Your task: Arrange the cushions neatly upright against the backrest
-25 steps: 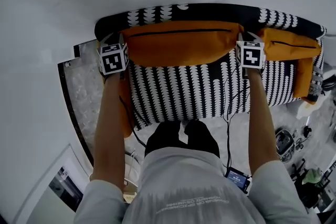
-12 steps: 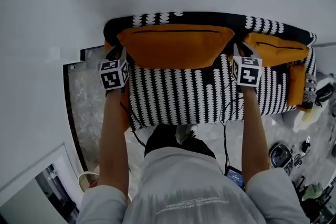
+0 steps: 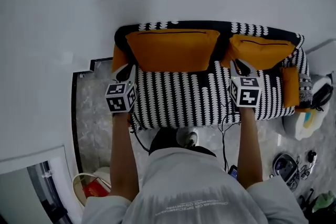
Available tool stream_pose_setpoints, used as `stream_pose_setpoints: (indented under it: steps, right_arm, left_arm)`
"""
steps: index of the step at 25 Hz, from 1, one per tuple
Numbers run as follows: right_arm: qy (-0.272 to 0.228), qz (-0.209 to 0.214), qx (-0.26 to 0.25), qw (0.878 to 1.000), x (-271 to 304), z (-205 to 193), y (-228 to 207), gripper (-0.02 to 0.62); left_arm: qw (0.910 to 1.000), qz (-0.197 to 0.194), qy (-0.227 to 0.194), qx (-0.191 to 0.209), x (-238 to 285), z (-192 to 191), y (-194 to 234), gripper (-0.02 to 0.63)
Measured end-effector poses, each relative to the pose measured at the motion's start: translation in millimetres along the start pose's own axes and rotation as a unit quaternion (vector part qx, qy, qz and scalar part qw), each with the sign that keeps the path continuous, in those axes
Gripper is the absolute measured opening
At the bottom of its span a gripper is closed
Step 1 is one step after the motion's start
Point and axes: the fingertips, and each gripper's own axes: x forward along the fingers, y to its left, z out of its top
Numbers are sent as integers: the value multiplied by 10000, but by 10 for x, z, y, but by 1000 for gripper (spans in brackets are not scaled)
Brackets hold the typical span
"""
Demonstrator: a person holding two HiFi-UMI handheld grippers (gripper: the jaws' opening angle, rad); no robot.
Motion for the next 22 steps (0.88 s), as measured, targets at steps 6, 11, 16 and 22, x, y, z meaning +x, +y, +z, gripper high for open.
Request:
stream_pose_setpoints:
  steps: [6,11,16,22]
  right_arm:
    - [-730,136,-82,9972,-827,66,23,24]
    - [-1063,344,-199,9935,-1447,8,77,5]
    - [-1286,606,-451,9888,-1864,53,197,3]
    - [-1576,864,-810,9804,-2283,206,341,3]
  left_arm:
    - [9982,-98,-435,411,-741,141,-587,33]
    - [9956,-40,-730,586,-1349,173,-992,21]
    - [9920,-85,-1006,757,-1758,297,-1274,20]
    - [9856,-69,-1365,997,-2174,544,-1505,20]
